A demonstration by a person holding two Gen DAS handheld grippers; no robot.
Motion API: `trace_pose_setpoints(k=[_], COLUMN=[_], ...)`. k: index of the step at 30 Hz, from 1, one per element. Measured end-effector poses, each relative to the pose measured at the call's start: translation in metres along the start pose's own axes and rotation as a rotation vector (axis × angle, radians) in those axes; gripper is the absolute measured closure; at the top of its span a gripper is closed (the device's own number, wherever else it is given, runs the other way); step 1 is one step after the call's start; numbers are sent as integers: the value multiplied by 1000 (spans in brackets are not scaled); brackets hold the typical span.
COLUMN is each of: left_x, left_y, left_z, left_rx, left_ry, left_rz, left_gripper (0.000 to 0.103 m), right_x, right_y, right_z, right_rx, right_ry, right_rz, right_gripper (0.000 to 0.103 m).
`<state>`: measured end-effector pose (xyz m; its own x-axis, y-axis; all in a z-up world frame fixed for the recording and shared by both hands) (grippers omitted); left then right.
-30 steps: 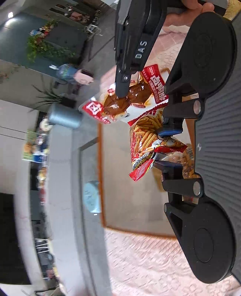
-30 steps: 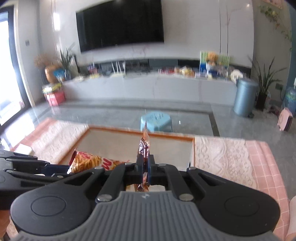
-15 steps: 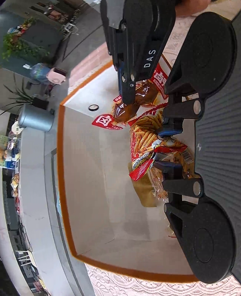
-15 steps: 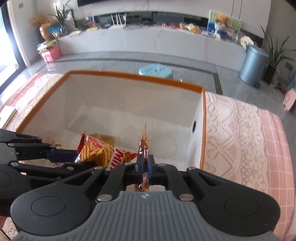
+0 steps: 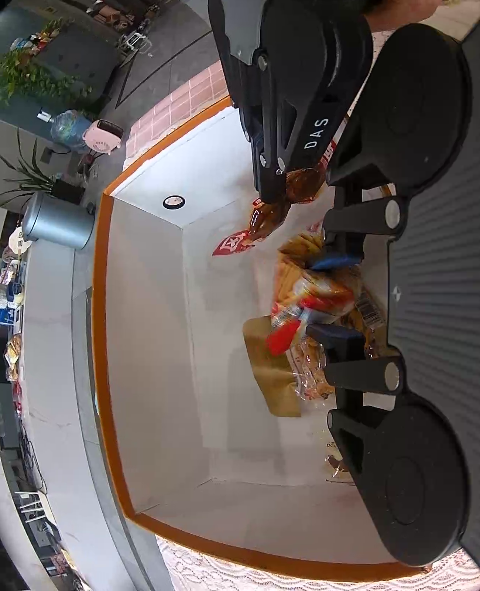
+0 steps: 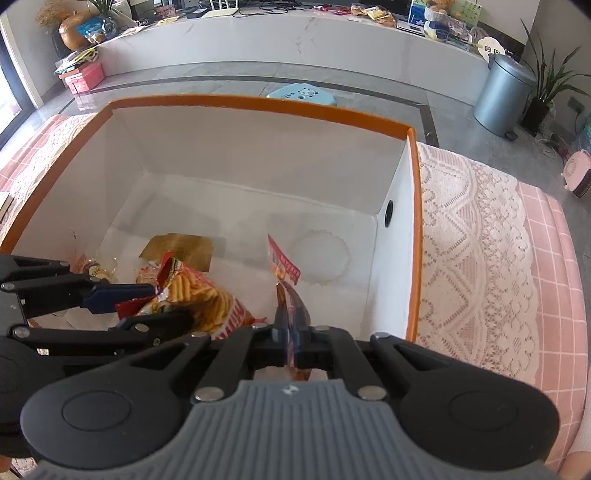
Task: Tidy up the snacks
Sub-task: 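Withdraw both tools from the box, then reach the left tool toward the white spicy-strip bag while the right tool reaches the green seaweed pack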
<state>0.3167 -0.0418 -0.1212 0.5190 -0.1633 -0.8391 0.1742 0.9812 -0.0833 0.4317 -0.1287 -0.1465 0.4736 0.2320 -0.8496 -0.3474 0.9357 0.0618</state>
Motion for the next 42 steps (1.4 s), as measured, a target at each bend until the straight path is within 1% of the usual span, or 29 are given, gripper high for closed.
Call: trace_pose_setpoints(k=[1,2,3,5,11,13,14,15,17,19,23,26,29,31,33,35,37,40,41,42], left_x=[-1,-4,-7,-13,-37,-48,-54,-60,-72,-86,-114,-136,-154,-163,-169,-171,-172,-169,-167,-165], left_y=[0,0,0,1,1,0,-1,-2,-4,-6,-8,-9,-12,-14,-16,-18,-21,-24,-24,-24], left_z=[0,-1,-2,-4,-8,-10,-12,-14,-16,-21,-32,-44,-60,-69,-79,-88,-98,-110,-114,-120], left_rx=[-1,-4,-6,-4,27,40,43,45,47,41,22,13,10,9,12,25,34,34,30,31], left_ry=[-6,-14,-24,-44,-86,-107,-117,-126,-144,-167,-226,-286,-335,-362,-387,-393,-392,-381,-379,-376], left_rz=[1,0,0,6,34,42,48,52,54,51,34,8,-4,-10,-15,-8,8,22,22,22], left_gripper=[60,53,51,48,47,47,47,46,46,46,40,36,33,31,30,29,29,28,28,28], right_x=[0,-1,-2,-5,-20,-28,-33,-39,-51,-64,-94,-118,-142,-158,-169,-177,-184,-188,-188,-187], right_y=[0,0,0,0,2,3,3,4,6,9,12,15,21,22,23,23,24,25,26,26], right_z=[0,-1,-1,-1,-3,-3,-4,-4,-6,-7,-18,-33,-51,-66,-83,-99,-118,-145,-154,-164], right_rx=[1,5,12,17,20,23,26,27,20,22,32,30,27,28,35,50,65,80,86,92], right_ry=[3,8,11,10,-8,-18,-23,-32,-52,-70,-120,-174,-250,-302,-335,-359,-394,-449,-462,-473], right_rz=[-2,1,7,12,17,19,21,22,15,14,6,1,0,-5,-3,5,14,13,9,0], right_gripper=[103,100,98,98,97,92,88,85,84,81,69,65,60,55,47,46,43,36,32,31])
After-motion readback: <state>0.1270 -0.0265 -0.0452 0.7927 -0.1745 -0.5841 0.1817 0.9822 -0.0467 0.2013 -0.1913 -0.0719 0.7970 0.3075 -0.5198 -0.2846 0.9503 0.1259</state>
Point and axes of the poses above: each gripper's, at about its wrist camera, not at the fingertips, and x roughly the way its jaws point, y to its left, z to its top, the point moved 3 cm from there along x, roughly the way its jaws point, and after that the axes turned 3 degrees about z, right-handed, at the moved point
